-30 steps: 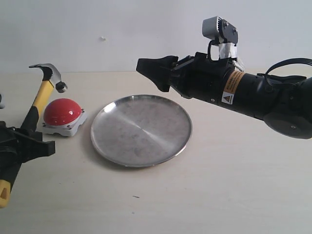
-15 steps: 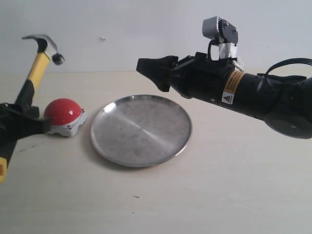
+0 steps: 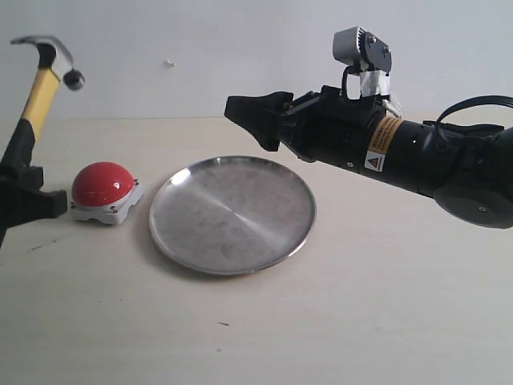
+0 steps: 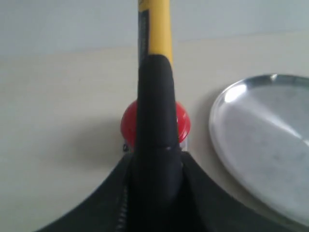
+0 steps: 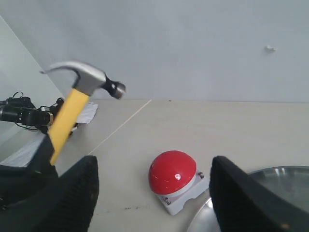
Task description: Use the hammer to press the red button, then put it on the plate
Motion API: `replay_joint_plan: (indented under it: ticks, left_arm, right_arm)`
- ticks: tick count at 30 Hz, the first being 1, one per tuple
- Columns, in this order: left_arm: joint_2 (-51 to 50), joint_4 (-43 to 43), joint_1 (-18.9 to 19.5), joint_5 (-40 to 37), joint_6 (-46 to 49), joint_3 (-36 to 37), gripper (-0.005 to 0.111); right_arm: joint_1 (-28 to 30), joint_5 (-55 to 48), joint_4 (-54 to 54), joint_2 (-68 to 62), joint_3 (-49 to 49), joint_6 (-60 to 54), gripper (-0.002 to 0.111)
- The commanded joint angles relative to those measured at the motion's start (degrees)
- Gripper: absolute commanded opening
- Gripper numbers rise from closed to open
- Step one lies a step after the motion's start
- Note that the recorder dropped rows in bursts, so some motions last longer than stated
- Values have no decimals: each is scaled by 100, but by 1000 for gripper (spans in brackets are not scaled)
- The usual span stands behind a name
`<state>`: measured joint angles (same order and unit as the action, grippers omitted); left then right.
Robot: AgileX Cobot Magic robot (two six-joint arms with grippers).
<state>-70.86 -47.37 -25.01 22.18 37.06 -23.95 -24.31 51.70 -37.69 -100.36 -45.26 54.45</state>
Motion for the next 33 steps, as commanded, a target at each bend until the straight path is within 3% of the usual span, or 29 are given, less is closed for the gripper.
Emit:
replay_joint_plan:
  ticks: [1, 5, 8, 14, 20, 26, 29, 33]
  left_arm:
    - [-1011, -259, -11, 610, -147, 26, 0]
    - [-1940, 332, -11, 502, -449, -74, 0]
    - [-2001, 334, -11, 359, -449, -183, 0]
    - [-1108, 196, -11, 328, -436, -160, 0]
    - [-66, 214, -11, -189, -436, -160, 0]
    - [329, 343, -11, -340, -471, -160, 0]
    - [327, 1204, -34, -572, -890, -160, 0]
    - [327, 3222, -36, -649, -2953, -160, 0]
  right_arm:
    - [-3, 56, 11, 33, -27, -35, 63]
    - [-3, 56, 11, 33, -27, -35, 63]
    - [-3, 56, 11, 33, -27, -35, 63]
    - [-3, 56, 23, 33, -27, -35, 63]
    - [-3, 56, 23, 33, -27, -35, 63]
    - [-3, 56, 23, 33, -27, -35, 63]
    - [-3, 56, 23, 33, -27, -35, 63]
    - [-3, 56, 23, 33, -27, -35, 63]
